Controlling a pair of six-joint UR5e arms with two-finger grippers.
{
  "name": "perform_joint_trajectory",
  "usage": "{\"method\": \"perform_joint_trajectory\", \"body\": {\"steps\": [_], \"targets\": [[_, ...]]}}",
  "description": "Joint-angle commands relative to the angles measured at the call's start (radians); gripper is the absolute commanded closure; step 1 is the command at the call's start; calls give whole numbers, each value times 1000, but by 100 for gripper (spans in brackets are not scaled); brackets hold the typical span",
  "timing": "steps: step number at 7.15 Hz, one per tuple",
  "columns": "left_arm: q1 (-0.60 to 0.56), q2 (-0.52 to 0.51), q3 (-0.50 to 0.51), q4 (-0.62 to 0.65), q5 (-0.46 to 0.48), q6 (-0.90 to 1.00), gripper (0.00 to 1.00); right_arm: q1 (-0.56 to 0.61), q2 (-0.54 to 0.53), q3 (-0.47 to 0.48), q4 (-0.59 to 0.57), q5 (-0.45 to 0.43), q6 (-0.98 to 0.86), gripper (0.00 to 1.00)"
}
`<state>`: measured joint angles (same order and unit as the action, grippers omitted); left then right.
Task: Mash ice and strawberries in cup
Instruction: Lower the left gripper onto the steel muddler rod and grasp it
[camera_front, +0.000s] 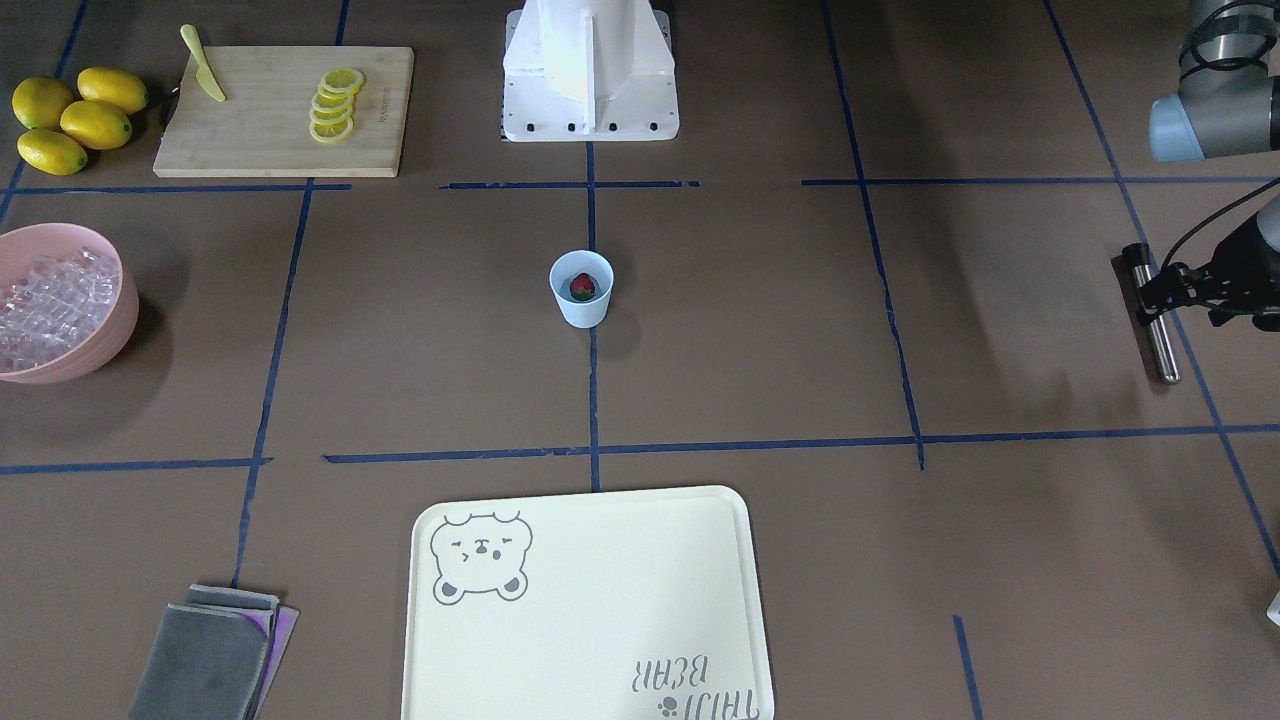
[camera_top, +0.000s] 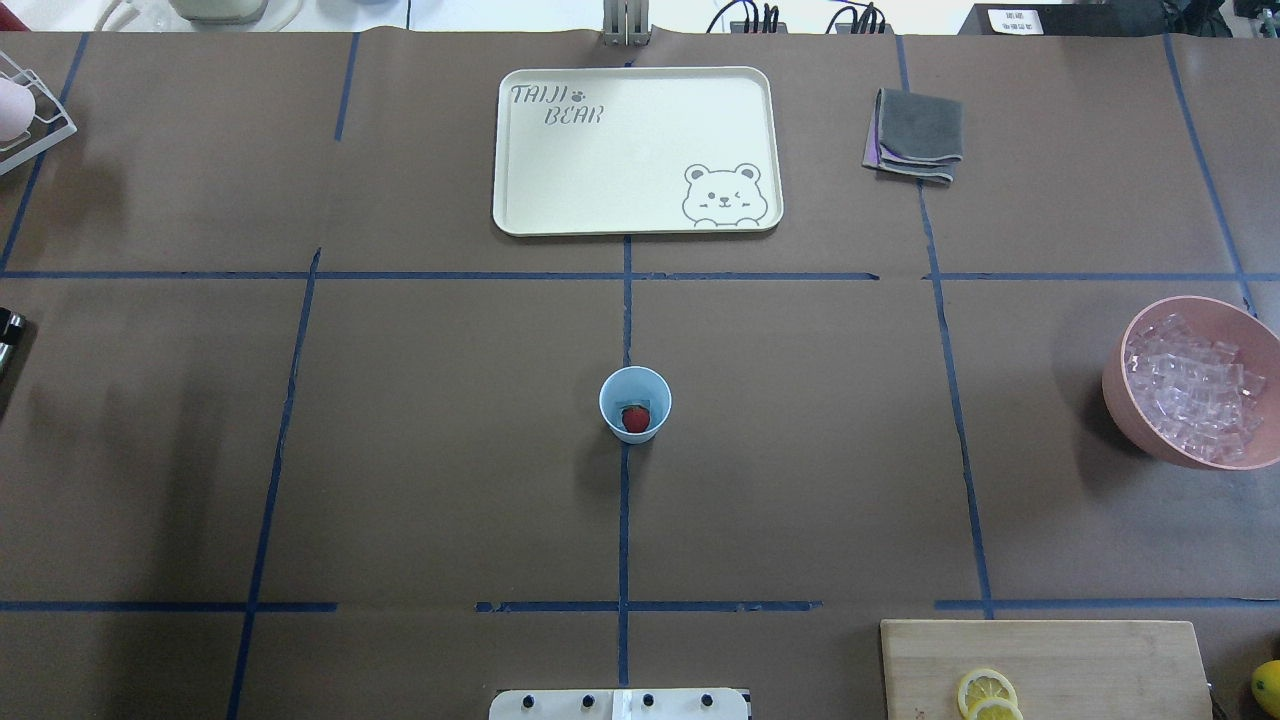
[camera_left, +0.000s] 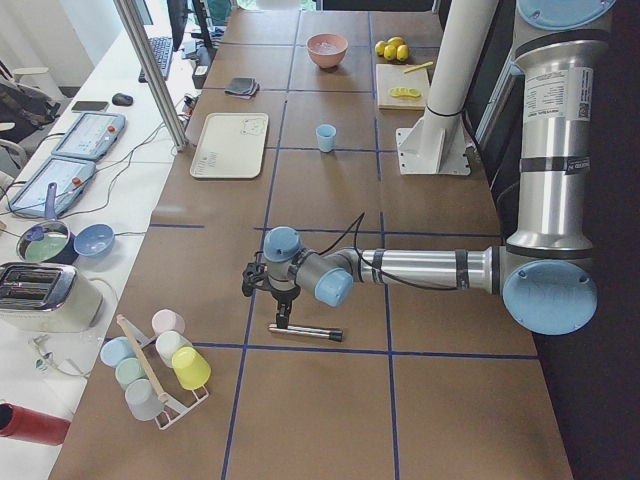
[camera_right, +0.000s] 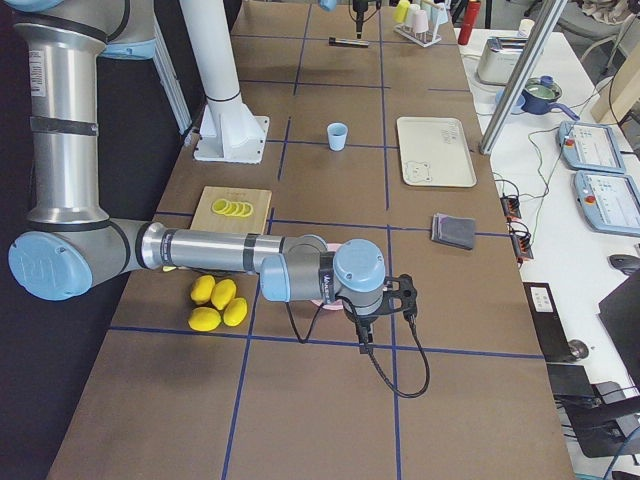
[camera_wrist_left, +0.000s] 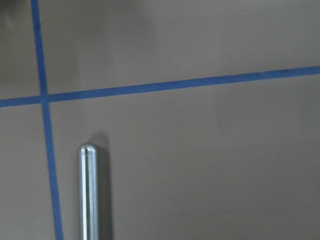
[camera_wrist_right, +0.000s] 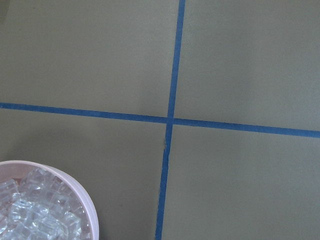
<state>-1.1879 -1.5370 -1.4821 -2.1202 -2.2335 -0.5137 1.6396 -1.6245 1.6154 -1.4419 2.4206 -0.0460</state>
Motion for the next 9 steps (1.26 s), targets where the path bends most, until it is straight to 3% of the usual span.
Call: {"method": "perform_joint_trajectory", "body": {"steps": [1,9], "targets": [[2,-43,147,-125,2,-25,0,0,0,1,0,0,0,1],[33,-40,183,-172,3,-59,0,0,0,4,2,0,0,1]]}}
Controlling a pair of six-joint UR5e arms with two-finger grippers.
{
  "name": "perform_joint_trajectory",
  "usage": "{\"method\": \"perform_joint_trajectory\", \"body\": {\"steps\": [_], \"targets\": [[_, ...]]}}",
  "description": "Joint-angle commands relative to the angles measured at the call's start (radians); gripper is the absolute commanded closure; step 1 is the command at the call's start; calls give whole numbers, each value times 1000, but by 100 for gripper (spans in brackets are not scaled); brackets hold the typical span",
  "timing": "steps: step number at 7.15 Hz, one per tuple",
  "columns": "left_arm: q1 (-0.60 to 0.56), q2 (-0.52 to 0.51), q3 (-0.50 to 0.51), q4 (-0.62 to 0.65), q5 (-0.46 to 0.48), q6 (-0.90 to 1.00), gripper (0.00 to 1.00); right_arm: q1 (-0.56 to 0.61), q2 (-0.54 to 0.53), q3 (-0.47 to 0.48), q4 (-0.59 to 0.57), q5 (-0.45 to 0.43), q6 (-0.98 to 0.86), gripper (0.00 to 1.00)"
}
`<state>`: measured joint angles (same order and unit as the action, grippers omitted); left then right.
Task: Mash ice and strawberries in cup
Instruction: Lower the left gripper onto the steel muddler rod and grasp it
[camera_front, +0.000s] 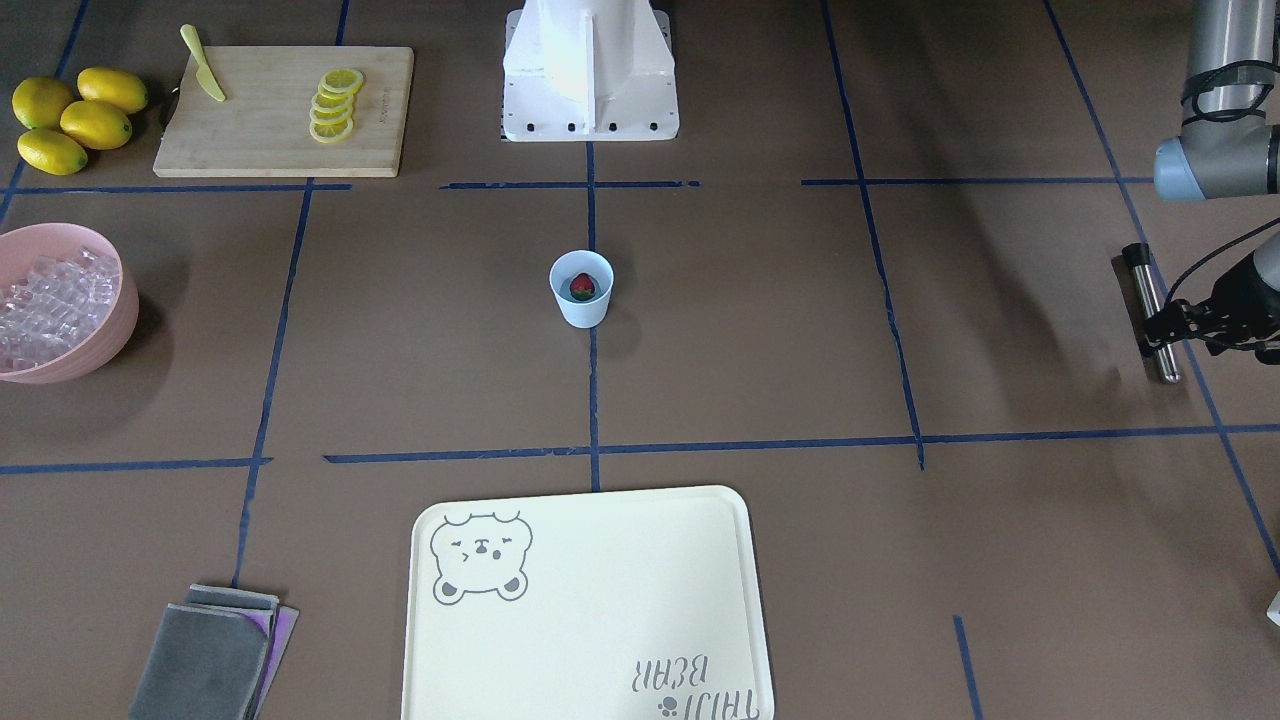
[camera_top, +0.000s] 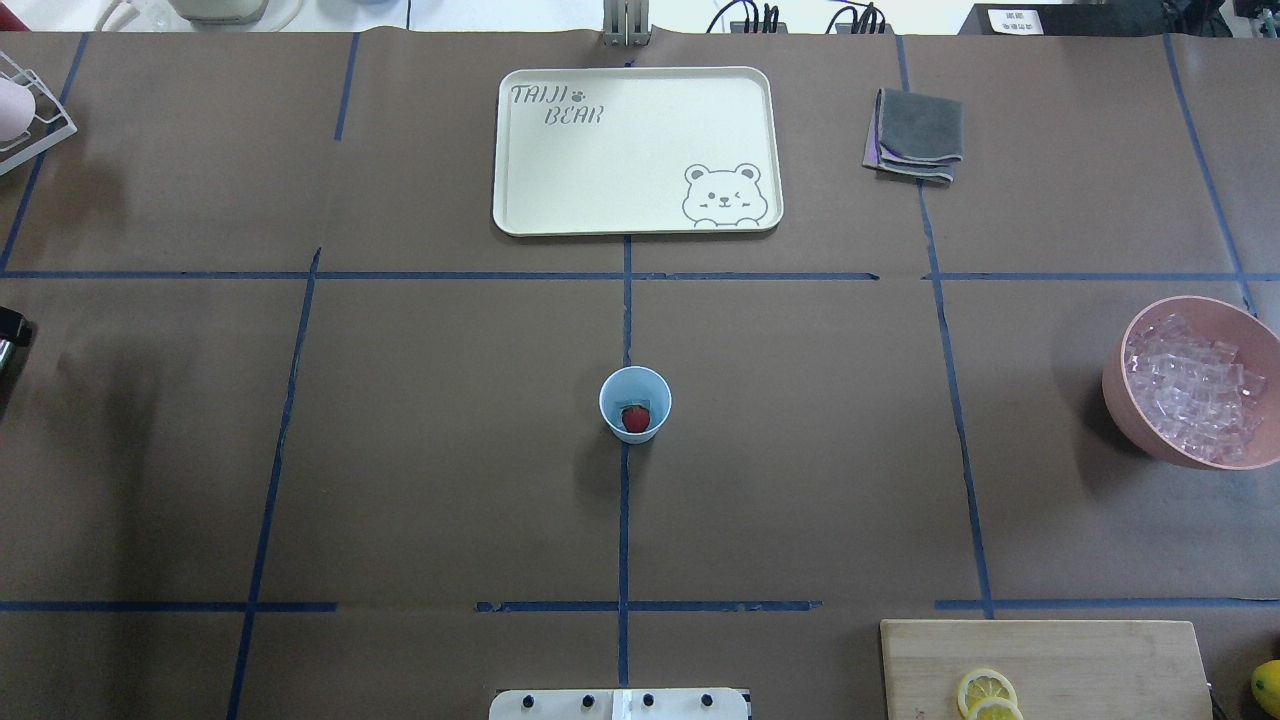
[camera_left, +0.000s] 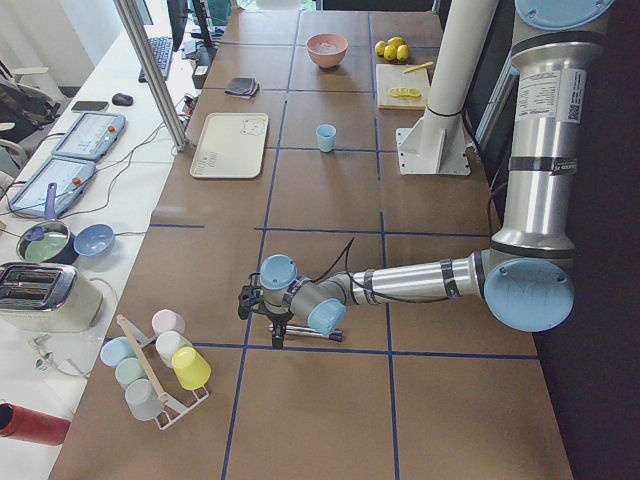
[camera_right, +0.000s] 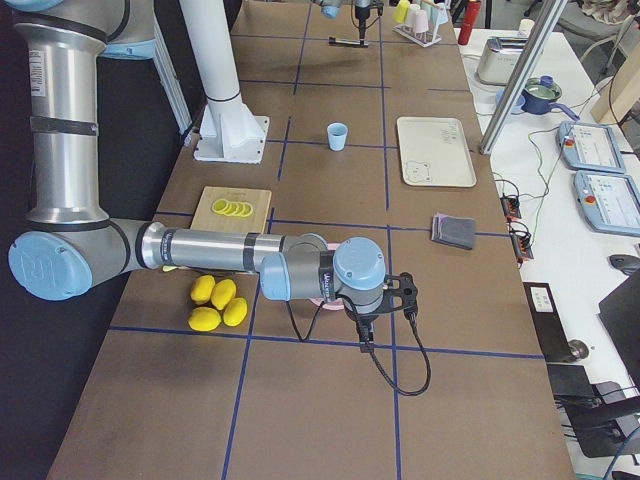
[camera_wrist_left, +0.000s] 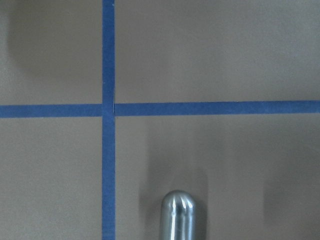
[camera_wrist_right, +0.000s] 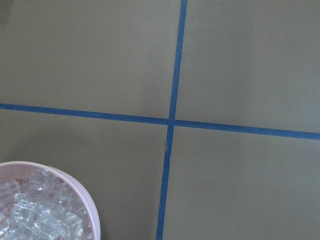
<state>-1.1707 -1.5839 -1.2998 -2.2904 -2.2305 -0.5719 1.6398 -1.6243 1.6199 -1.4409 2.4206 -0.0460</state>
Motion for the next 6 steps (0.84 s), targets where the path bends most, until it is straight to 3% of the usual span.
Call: {"method": "perform_joint_trajectory", "body": {"steps": [1,3,6], "targets": [[32,9,1,-1,0,0,0,0,0,2,1,0,0,1],[33,10,1,-1,0,3,1,0,3,2,1,0,0,1],[29,25,-6,-3,0,4,32,0,4,2,1,0,0,1]]}}
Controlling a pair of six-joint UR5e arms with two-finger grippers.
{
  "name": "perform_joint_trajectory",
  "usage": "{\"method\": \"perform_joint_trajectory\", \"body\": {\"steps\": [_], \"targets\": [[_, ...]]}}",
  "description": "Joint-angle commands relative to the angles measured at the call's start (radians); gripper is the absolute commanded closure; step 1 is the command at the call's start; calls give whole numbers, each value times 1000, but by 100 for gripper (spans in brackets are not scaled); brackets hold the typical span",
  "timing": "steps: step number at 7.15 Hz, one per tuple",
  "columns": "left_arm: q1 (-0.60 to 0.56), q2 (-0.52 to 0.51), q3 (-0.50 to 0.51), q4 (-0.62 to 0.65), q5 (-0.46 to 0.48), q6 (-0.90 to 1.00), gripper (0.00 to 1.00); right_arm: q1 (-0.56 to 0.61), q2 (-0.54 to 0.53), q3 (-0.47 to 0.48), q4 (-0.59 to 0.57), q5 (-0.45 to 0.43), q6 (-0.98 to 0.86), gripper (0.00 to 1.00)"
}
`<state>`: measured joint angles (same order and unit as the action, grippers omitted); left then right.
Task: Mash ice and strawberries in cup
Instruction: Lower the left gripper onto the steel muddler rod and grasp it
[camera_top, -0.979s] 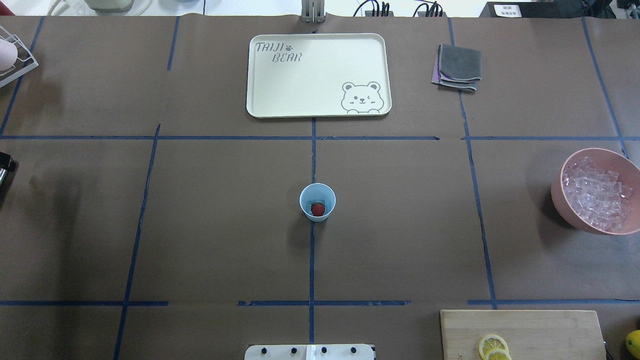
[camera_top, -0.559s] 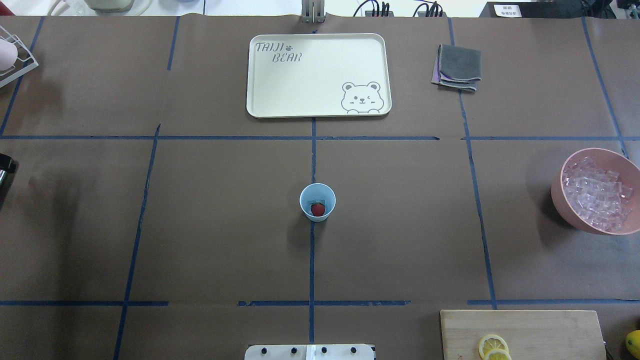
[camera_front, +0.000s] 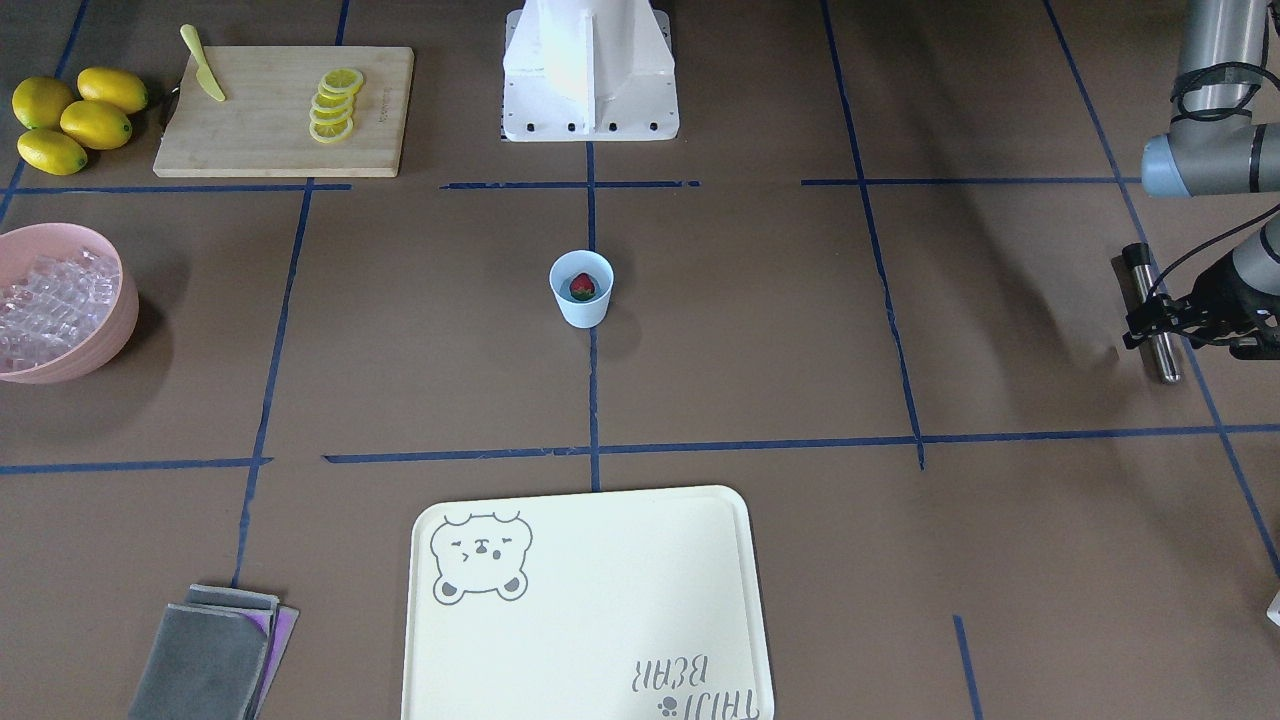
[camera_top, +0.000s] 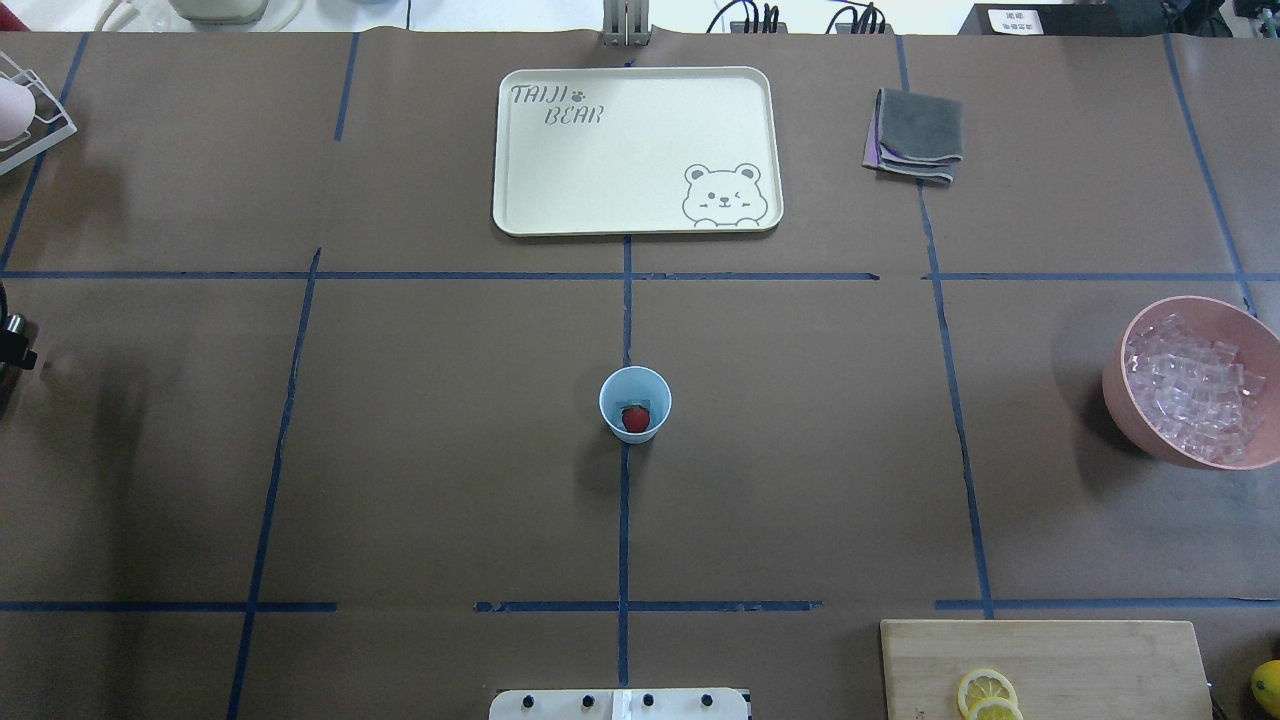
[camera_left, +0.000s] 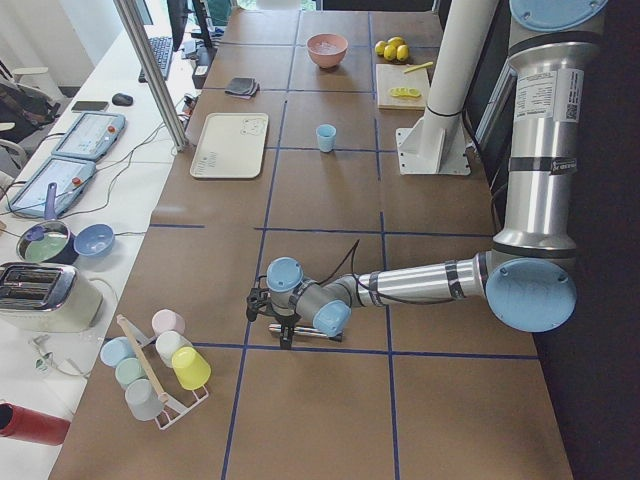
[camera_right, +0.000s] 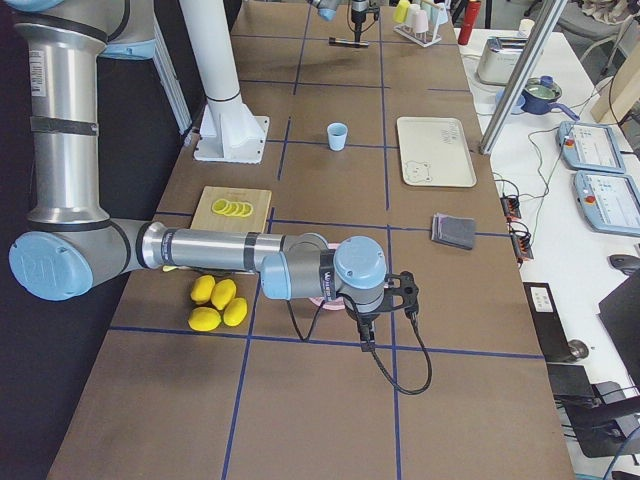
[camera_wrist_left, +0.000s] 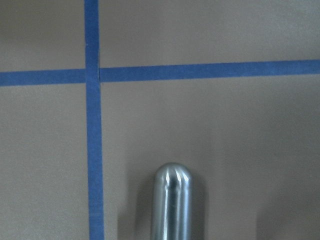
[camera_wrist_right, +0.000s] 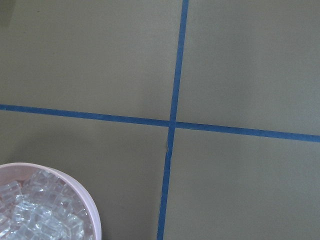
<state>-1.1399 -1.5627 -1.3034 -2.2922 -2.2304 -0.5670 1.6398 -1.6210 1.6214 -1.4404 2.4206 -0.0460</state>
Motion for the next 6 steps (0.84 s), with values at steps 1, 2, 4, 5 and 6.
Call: {"method": "perform_joint_trajectory", "body": {"steps": [1,2,4,5,6], "targets": [[-1,4,-4,-1,-2,-4,50,0,3,0,0,0,0,1],[-4,4,-2,-22,0,-2,67,0,3,2,0,0,2,1],[-4,33,1,-93,0,-7,92,0,3,0,0,0,2,1],[-7,33,-19,-92,-3,-4,99,0,3,0,0,0,2,1],[-12,35,-63,-83,-11,-2,100,0,3,0,0,0,2,1]]}}
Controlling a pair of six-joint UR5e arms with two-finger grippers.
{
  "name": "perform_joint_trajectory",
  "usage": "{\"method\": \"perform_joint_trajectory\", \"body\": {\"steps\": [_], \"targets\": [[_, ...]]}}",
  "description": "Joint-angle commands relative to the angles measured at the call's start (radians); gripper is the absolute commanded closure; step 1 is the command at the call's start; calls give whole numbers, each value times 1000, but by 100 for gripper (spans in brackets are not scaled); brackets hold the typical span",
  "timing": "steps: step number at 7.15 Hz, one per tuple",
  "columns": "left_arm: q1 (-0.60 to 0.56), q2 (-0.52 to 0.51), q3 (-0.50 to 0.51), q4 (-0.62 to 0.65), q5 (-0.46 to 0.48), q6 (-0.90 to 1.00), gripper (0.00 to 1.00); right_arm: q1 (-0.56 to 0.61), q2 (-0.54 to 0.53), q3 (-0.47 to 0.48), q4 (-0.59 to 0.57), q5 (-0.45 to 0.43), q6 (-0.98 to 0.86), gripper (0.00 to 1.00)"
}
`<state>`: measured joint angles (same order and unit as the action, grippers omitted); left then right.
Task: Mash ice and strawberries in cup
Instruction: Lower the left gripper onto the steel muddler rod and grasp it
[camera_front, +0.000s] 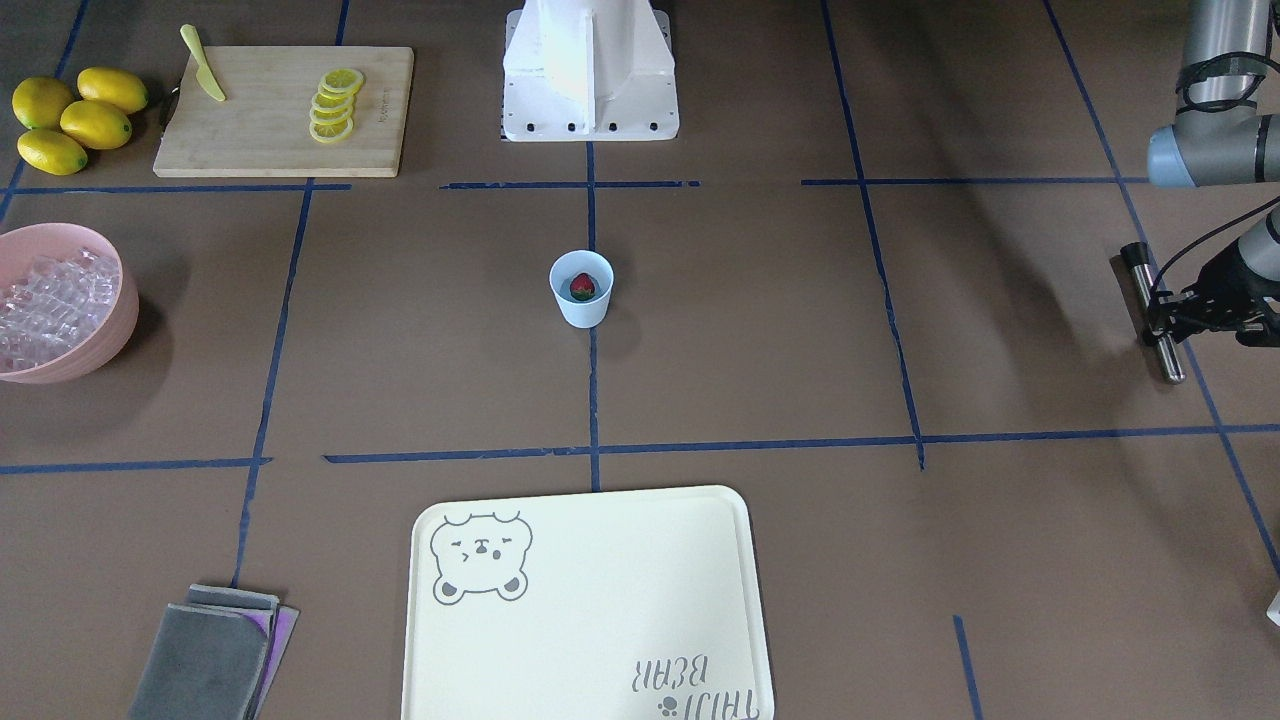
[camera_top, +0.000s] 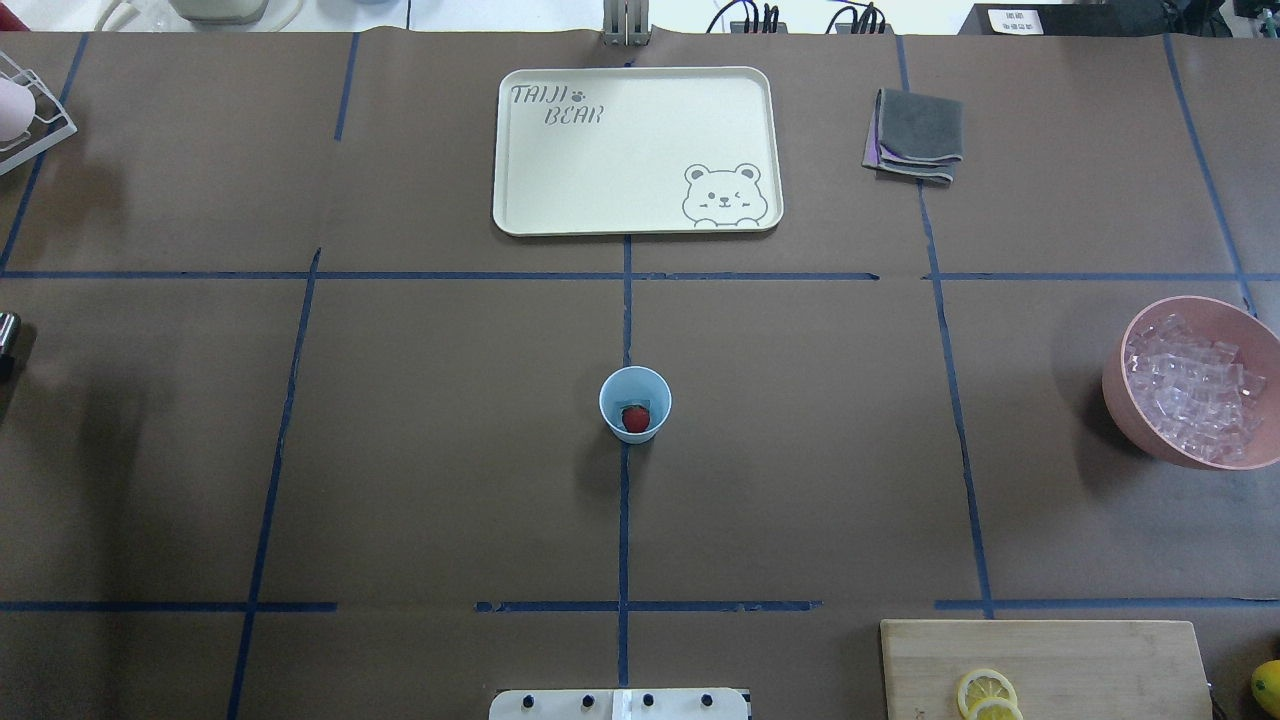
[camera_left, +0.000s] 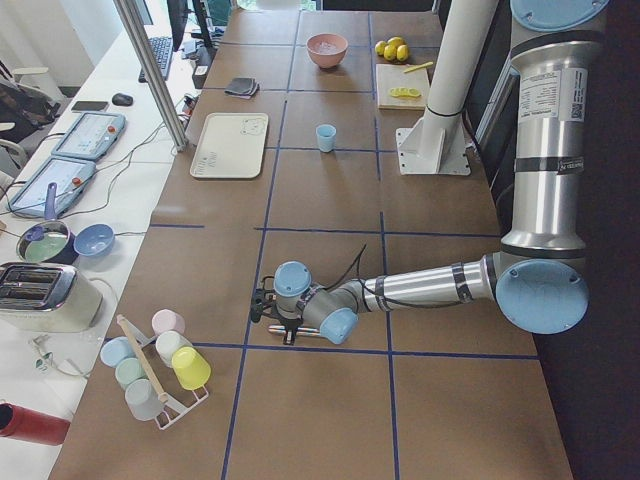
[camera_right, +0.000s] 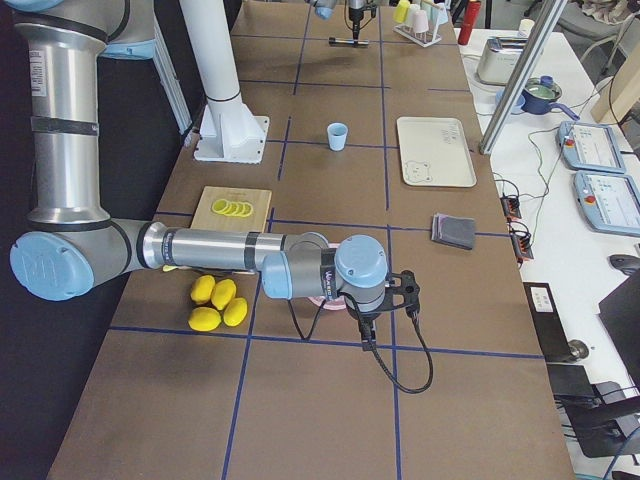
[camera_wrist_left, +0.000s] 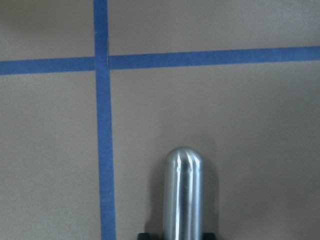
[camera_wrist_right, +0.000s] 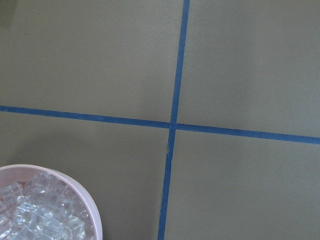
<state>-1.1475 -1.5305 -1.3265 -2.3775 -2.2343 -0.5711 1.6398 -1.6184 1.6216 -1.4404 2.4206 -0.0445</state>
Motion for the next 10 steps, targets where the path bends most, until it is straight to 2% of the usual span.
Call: {"method": "perform_joint_trajectory", "body": {"steps": [1,2,4,5,7,8,10], "targets": [[-11,-2,-65,12,-7,2,100,0,-1,0,0,0,0,1],[-33,-4,-97,32,-7,2,100,0,0,-2,0,0,0,1],[-55,-16,-254,26,17,8,100,0,-2,1,0,2,0,1],[-60,-14,-364,32,115,8,100,0,-2,3,0,5,0,1],[-52,-17,-512,34,279,4,100,0,-2,9,0,5,0,1],[-3,-20,-584,68,427,-1,100,0,-8,9,0,18,0,1],[98,-23,-685,77,618,-13,100,0,-18,24,0,31,-1,1]]}}
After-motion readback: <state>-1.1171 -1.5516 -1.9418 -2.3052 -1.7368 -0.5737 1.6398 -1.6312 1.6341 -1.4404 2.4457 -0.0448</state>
